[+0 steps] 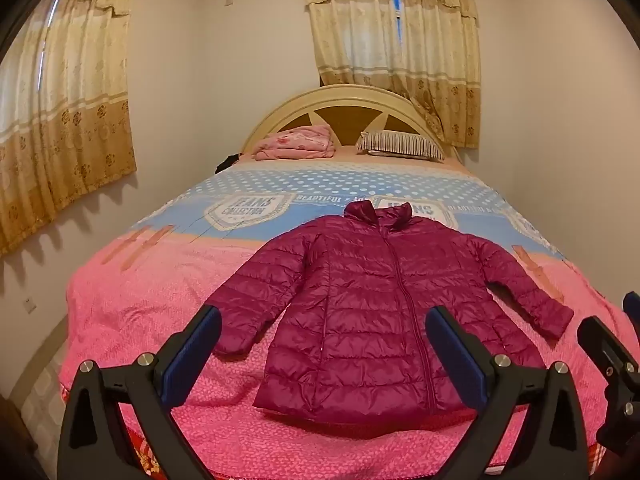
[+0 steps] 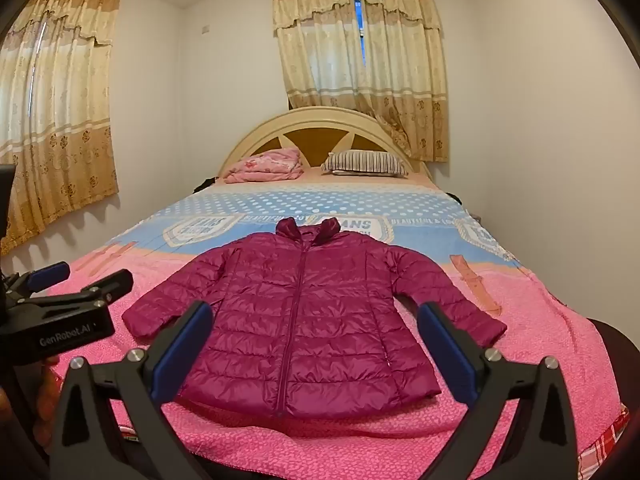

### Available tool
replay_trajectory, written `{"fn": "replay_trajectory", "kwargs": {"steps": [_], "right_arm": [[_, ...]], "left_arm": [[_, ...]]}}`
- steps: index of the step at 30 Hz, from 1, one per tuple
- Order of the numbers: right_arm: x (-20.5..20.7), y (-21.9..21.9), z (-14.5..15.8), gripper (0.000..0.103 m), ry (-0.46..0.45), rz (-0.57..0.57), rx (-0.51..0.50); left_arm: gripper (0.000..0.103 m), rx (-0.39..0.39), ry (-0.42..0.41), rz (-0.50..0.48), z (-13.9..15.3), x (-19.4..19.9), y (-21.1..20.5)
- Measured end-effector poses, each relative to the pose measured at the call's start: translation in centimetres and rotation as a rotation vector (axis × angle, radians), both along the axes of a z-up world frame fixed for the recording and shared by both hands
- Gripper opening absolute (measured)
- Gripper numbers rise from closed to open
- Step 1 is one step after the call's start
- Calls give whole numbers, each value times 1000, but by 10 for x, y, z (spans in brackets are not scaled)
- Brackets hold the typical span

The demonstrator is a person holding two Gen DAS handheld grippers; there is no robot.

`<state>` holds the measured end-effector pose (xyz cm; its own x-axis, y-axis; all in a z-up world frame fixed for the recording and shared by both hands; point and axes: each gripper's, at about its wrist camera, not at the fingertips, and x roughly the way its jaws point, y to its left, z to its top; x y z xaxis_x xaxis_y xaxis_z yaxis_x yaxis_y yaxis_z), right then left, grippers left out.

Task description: Fold large clothes

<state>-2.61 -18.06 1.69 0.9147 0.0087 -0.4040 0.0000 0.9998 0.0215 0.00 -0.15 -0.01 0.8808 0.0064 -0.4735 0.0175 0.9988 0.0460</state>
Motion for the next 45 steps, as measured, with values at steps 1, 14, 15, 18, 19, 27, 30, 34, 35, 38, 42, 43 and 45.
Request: {"fn": "replay_trajectory", "kwargs": {"steps": [1,14,15,18,19,27,30,34,35,38,42,43,45], "right_arm": [[0,0,0,103,2,-2,3],[3,-2,-1,103,-3,-3,4],[3,-2,-1,103,-3,-2,6],[1,-3,-5,103,2,-2,8],[0,-3,-5,103,2,-3,8],[6,-6,-8,103,17,-7,17],[6,-6,-8,103,19,-6,15],[6,-6,-9,103,23,-6,19],[6,-6,-10,103,24,-6,19],[6,-5,-10,103,25,-6,18],[6,-5,-11,103,31,-4,18],[6,-6,-11,103,32,-4,19],[6,-5,-11,103,32,-4,18]], "left_arm": [[102,6,1,1,0,0,-2],[102,-36,-10,-3,2,2,6],[102,-36,-9,-4,2,2,6],[102,-36,-7,-6,1,3,6],[102,-37,-7,-6,0,3,7],[102,-37,-6,0,-1,5,8],[102,-38,-6,4,-1,6,8],[102,-41,-6,10,0,6,10],[102,-42,-6,12,0,6,10],[102,-41,-6,12,0,6,10],[102,-41,-5,11,-1,6,10],[102,-41,-5,12,-1,7,10],[102,-40,-7,12,-1,6,10]]}}
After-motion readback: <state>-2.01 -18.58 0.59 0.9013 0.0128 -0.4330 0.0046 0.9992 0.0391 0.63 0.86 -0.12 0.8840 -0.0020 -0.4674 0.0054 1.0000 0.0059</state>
